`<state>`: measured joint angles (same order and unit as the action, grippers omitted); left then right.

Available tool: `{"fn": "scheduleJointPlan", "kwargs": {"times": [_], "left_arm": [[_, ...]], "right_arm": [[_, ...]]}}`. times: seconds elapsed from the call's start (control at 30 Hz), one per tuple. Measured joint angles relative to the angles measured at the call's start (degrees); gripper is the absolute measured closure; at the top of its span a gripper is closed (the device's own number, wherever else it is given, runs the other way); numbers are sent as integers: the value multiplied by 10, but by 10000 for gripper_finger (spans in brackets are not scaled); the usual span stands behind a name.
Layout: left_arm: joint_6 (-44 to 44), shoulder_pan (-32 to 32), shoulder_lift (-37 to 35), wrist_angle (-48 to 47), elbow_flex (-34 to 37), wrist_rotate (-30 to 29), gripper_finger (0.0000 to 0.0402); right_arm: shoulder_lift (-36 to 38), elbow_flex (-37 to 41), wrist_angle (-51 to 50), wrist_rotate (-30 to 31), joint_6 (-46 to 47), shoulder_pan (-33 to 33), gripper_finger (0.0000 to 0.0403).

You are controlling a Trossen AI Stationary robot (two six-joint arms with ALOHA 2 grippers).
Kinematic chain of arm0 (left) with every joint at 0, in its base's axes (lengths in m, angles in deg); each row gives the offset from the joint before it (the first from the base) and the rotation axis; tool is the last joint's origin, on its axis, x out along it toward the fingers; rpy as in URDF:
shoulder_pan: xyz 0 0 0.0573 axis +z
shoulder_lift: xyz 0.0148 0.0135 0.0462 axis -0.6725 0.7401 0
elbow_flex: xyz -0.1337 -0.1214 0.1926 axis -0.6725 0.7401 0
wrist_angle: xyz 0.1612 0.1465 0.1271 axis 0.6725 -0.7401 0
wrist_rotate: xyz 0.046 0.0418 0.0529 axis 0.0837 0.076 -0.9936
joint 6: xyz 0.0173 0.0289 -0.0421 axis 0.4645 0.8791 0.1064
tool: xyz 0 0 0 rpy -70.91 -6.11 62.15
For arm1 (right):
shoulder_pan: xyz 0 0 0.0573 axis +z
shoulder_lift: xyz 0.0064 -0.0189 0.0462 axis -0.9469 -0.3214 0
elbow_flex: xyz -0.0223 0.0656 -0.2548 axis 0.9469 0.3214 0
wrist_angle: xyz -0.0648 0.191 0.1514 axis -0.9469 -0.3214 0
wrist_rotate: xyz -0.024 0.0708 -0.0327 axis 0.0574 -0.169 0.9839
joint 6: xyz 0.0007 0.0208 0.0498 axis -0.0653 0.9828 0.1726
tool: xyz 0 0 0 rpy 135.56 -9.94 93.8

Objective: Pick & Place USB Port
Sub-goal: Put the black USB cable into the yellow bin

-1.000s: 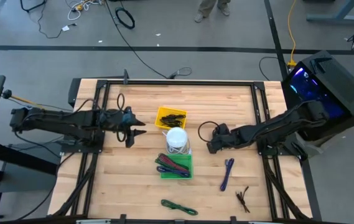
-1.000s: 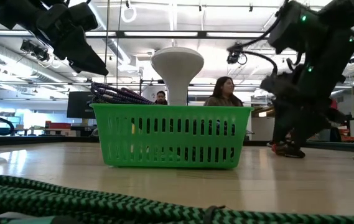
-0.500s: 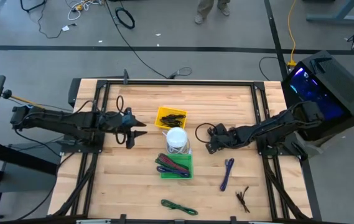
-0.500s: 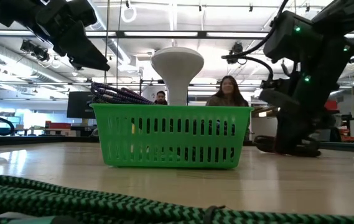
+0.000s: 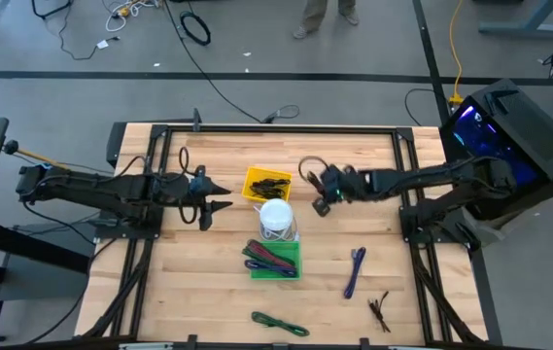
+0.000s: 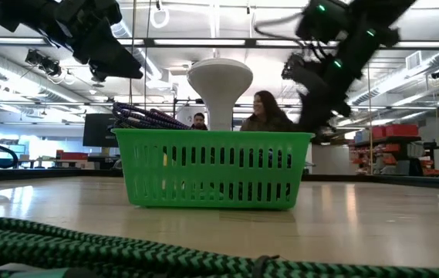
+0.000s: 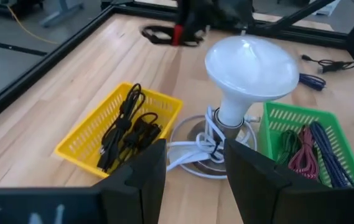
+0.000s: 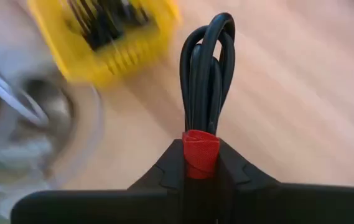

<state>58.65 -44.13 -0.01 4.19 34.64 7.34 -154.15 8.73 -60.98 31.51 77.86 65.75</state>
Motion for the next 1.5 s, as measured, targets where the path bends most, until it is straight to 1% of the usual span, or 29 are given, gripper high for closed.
{"fn": "scheduleJointPlan", "kwargs": {"times": [0.2, 0.33, 0.5, 0.57, 0.73, 0.83, 0.93, 1.07, 1.33, 1.4, 1.43, 1.5], "left_arm": [[7, 0, 0, 11, 0, 0, 236], [9, 0, 0, 22, 0, 0, 236], [18, 0, 0, 26, 0, 0, 236], [18, 0, 0, 27, 0, 0, 236], [18, 0, 0, 27, 0, 0, 236], [18, 0, 0, 27, 0, 0, 236], [18, 0, 0, 27, 0, 0, 236], [19, 0, 0, 26, 0, 0, 236], [24, 0, 0, 26, 0, 0, 236], [22, 0, 0, 26, 0, 0, 236], [22, 0, 0, 26, 0, 0, 236], [22, 0, 0, 26, 0, 0, 236]], "right_arm": [[-7, -129, 1, -63, -131, -58, 364], [-40, -214, -3, -123, -191, -75, 364], [-115, -296, -27, -162, -227, -80, 364], [-153, -317, -27, -190, -235, -80, 364], [-236, -365, -29, -232, -242, -79, 364], [-268, -389, -41, -257, -250, -77, 364], [-281, -397, -58, -260, -255, -74, 364], [-287, -397, -70, -264, -255, -73, 364], [-288, -397, -54, -263, -255, -73, 364], [-288, -397, -50, -253, -255, -73, 364], [-288, -397, -47, -248, -254, -73, 361], [-287, -397, -42, -246, -254, -73, 332]]}}
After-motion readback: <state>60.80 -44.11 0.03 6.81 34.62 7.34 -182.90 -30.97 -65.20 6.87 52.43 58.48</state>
